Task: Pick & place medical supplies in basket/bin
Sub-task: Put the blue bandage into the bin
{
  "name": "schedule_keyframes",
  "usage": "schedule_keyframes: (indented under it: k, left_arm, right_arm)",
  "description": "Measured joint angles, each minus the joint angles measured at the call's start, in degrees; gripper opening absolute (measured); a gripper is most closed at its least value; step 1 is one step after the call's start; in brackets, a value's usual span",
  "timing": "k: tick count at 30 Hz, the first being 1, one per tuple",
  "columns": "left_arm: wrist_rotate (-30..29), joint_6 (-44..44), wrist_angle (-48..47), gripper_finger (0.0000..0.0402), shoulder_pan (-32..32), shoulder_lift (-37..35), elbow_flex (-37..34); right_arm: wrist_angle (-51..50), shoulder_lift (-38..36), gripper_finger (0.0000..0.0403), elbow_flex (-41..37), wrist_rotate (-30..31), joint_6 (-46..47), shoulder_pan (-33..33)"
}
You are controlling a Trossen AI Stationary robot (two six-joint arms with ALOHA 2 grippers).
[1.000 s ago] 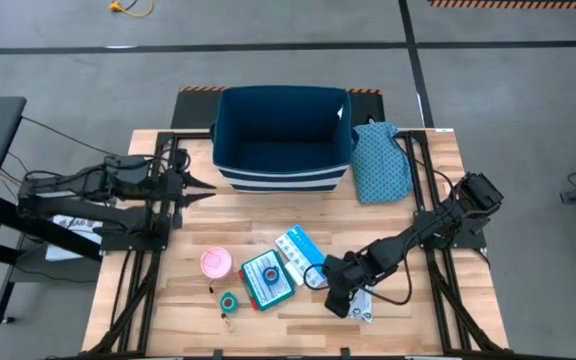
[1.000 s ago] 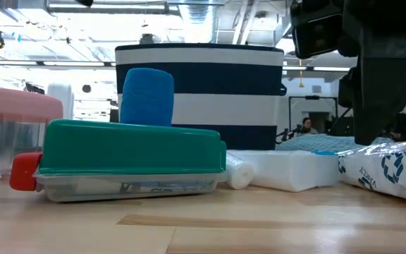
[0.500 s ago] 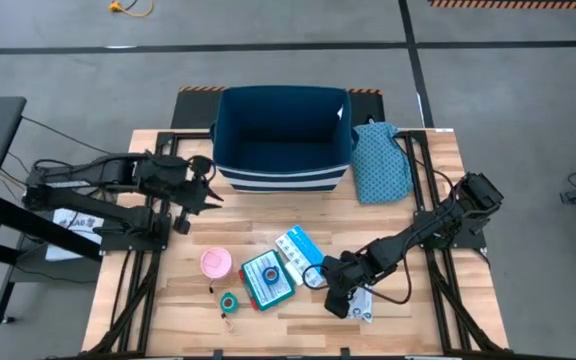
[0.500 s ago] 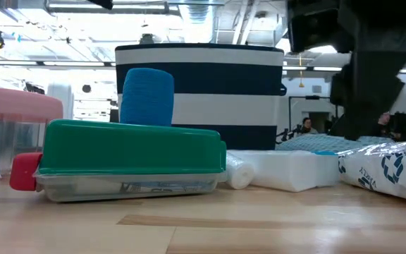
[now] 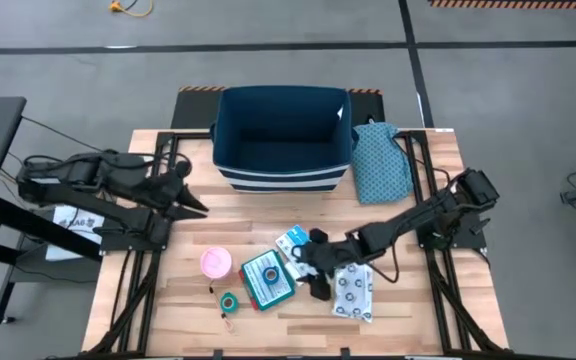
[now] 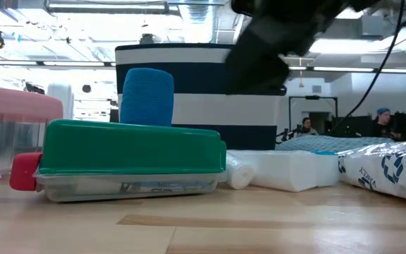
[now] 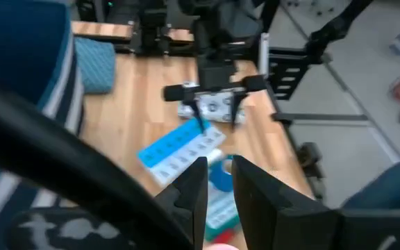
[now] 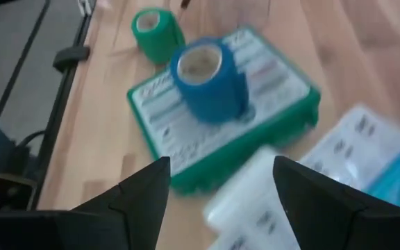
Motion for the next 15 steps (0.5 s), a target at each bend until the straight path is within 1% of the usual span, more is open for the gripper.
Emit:
schedule_keyframes:
  k: [5, 10, 15]
  left_arm:
    - [-1.8, -3.6, 0.1, 0.0056, -3.9, -1.3, -0.5]
    - [-4.0, -4.0, 0.0, 0.0056, -7.0, -1.3, -0.5]
    - [-4.8, -3.9, 0.0, 0.0056, -7.8, -1.1, -0.5]
  right_arm:
    - [7.4, 3.4, 0.0249, 0.0, -0.6, -2.9, -1.6]
    - [8.4, 6.9, 0.0249, 2.2, -0.7, -3.3, -1.7]
    - [8.5, 10.8, 0.0249, 6.7, -1.0, -6.2, -1.7]
